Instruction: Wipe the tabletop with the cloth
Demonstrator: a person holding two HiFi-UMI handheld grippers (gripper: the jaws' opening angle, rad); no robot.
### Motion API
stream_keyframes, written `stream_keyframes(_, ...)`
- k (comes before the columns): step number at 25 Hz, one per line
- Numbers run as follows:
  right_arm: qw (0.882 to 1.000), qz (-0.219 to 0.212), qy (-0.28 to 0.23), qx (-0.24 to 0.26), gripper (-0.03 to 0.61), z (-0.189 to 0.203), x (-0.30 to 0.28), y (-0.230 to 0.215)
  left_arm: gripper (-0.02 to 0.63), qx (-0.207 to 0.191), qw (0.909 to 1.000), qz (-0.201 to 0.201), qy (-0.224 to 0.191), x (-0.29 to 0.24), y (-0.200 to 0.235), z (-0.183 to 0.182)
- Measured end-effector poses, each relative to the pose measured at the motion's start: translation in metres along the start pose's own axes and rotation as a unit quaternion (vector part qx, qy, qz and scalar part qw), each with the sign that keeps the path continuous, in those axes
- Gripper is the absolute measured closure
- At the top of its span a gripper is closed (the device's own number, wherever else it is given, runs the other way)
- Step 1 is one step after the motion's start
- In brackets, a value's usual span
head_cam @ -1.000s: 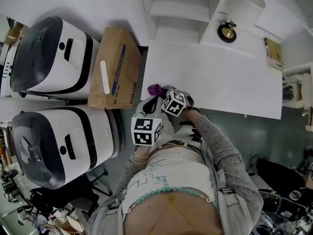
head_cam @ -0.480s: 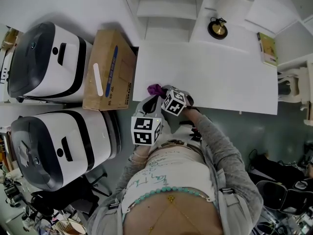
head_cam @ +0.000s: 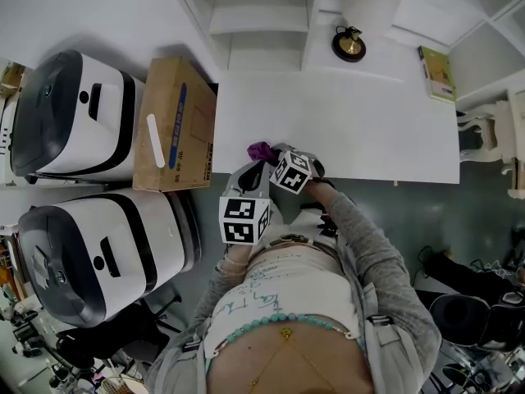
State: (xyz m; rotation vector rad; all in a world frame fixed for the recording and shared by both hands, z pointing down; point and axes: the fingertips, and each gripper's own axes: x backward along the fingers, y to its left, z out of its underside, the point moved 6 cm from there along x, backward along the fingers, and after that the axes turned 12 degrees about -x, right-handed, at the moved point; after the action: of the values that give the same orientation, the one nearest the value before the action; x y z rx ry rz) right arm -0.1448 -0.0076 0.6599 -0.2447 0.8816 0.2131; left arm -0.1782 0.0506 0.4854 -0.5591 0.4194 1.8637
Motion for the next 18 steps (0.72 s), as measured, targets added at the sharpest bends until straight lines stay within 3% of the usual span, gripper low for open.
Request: stream_keyframes(18, 0.999, 0.022, 0.011, -0.030, 0.499, 0.037, 0.031, -0.021, 0.609, -0.020, 0.9992, 0.035, -0.008, -0.019, -0.036, -0.015)
